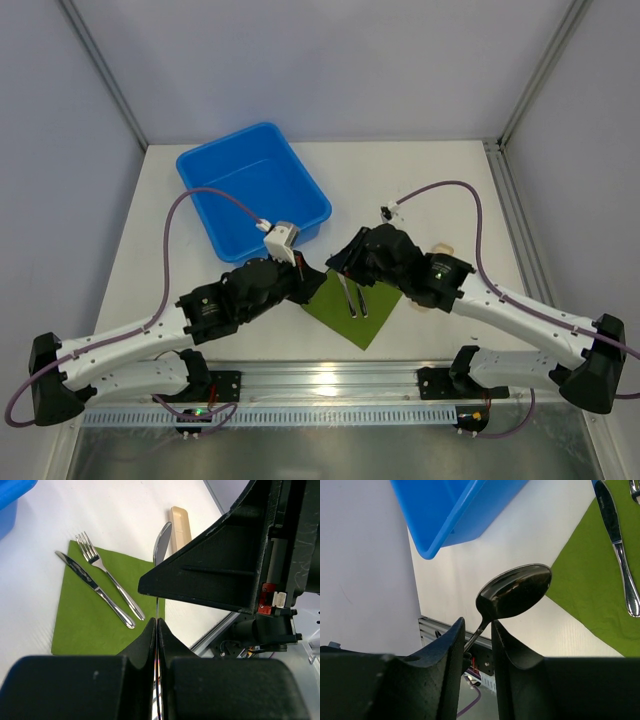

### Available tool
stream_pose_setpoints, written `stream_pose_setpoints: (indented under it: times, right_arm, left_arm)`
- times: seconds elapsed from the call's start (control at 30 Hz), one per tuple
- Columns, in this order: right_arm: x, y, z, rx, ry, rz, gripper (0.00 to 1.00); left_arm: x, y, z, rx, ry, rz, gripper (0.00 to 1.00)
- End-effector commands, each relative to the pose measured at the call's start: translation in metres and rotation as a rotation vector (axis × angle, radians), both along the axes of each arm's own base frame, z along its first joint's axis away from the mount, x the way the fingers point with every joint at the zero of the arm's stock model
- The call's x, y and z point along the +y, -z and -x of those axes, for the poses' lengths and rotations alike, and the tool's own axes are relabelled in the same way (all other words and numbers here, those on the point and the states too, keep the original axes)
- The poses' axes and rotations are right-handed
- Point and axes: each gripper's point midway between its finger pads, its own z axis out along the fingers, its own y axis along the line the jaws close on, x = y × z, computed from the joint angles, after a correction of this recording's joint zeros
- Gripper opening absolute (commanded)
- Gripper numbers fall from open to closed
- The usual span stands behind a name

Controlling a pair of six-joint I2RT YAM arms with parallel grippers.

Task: Place the utensils on the paper napkin and roll it up
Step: Pick up the utensils from the container, then place the utensils on the napkin.

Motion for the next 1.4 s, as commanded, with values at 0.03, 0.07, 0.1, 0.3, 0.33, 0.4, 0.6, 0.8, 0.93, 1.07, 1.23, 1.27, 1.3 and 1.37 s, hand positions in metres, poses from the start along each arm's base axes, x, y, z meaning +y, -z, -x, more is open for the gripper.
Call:
stream_pose_setpoints:
  times: [0.03, 0.07, 0.1, 0.3, 0.33, 0.4, 0.6, 0.8, 0.93, 1.07, 1.23, 1.27, 1.3, 1.37]
  right_arm:
    - [0.006, -0.022, -0.011, -0.035, 0.048, -0.068, 0.28]
    - [0.006, -0.023, -0.012, -0.042, 0.052, -0.069, 0.26]
    - [0.005, -0.023, -0.013, -0.043, 0.054, -0.066, 0.21]
    - [0.01, -0.022, -0.016, -0.098, 0.018, -0.051, 0.05]
    - [0.011, -0.024, -0.017, -0.111, 0.011, -0.052, 0.04]
    - [0.013, -0.023, -0.017, -0.134, -0.016, -0.032, 0.04]
    - [0.012, -0.024, -0.023, -0.196, -0.048, 0.045, 0.04]
    - [-0.005, -0.01, -0.031, -0.241, -0.156, 0.362, 0.04]
    - [-0.011, 0.007, -0.036, -0.245, -0.258, 0.528, 0.04]
    - [-0.019, 0.038, -0.044, -0.201, -0.372, 0.667, 0.04]
    - [-0.025, 0.073, -0.052, -0.165, -0.49, 0.781, 0.04]
    - [-0.026, 0.083, -0.054, -0.143, -0.503, 0.805, 0.04]
    - [-0.028, 0.088, -0.056, -0.136, -0.522, 0.826, 0.04]
    - [-0.027, 0.103, -0.059, -0.102, -0.542, 0.851, 0.04]
  left_arm:
    - [-0.003, -0.018, -0.002, -0.048, 0.004, 0.053, 0.0]
    - [-0.003, -0.018, -0.001, -0.048, 0.009, 0.051, 0.0]
    - [-0.003, -0.017, -0.001, -0.048, 0.01, 0.049, 0.0]
    - [0.003, -0.016, 0.001, -0.046, 0.008, 0.043, 0.02]
    - [0.004, -0.016, 0.001, -0.046, 0.004, 0.041, 0.1]
    - [0.008, -0.017, 0.002, -0.046, -0.001, 0.04, 0.18]
    - [0.029, -0.019, -0.001, -0.05, -0.074, 0.035, 0.58]
    - [0.081, -0.02, -0.008, 0.001, -0.296, 0.018, 0.71]
    - [0.109, -0.018, -0.002, 0.028, -0.36, 0.02, 0.75]
    - [0.117, -0.019, 0.005, 0.043, -0.356, 0.048, 0.75]
    - [0.123, -0.019, 0.008, 0.045, -0.355, 0.052, 0.77]
    - [0.124, -0.018, 0.009, 0.046, -0.356, 0.05, 0.77]
    - [0.124, -0.017, 0.009, 0.049, -0.355, 0.048, 0.77]
    - [0.124, -0.016, 0.01, 0.05, -0.354, 0.051, 0.77]
